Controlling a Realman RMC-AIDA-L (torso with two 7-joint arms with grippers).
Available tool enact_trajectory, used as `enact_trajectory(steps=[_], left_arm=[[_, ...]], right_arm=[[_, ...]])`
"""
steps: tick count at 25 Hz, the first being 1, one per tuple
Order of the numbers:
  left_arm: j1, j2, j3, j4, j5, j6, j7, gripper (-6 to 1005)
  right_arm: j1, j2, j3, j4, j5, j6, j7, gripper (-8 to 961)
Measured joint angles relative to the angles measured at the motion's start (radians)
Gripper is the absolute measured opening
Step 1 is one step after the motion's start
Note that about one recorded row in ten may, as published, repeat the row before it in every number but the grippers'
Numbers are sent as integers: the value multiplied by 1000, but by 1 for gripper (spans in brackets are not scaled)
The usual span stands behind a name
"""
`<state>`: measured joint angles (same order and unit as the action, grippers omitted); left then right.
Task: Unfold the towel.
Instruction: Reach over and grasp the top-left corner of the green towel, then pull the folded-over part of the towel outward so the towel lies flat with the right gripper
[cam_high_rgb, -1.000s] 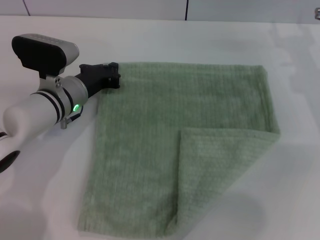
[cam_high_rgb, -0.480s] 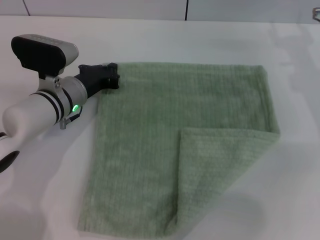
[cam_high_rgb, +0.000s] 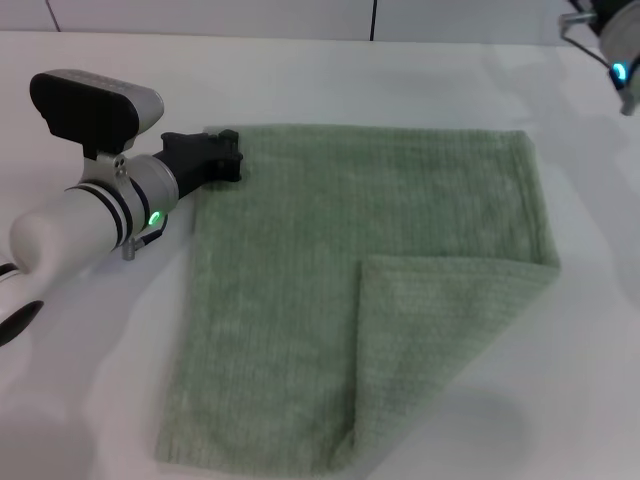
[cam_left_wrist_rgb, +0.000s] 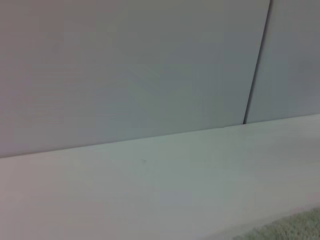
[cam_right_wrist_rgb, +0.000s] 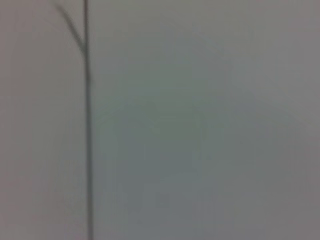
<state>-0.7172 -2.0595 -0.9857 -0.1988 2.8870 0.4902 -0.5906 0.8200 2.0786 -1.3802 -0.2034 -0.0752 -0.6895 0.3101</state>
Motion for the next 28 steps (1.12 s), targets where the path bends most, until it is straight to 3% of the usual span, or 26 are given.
enact_trajectory(steps=[13,21,28], left_arm=[[2,-1,1,2,0,-3,0,7],[7,1,1,-5,0,-2,-2,7],[7,2,2,-6,0,-2,-2,7]], right_arm=[[-1,-12,-278,-137,-54,152,290,713],[-6,-34,-285,-220,-487,165,763,711],[0,-53,-186,-239,-911,3,1145,711]])
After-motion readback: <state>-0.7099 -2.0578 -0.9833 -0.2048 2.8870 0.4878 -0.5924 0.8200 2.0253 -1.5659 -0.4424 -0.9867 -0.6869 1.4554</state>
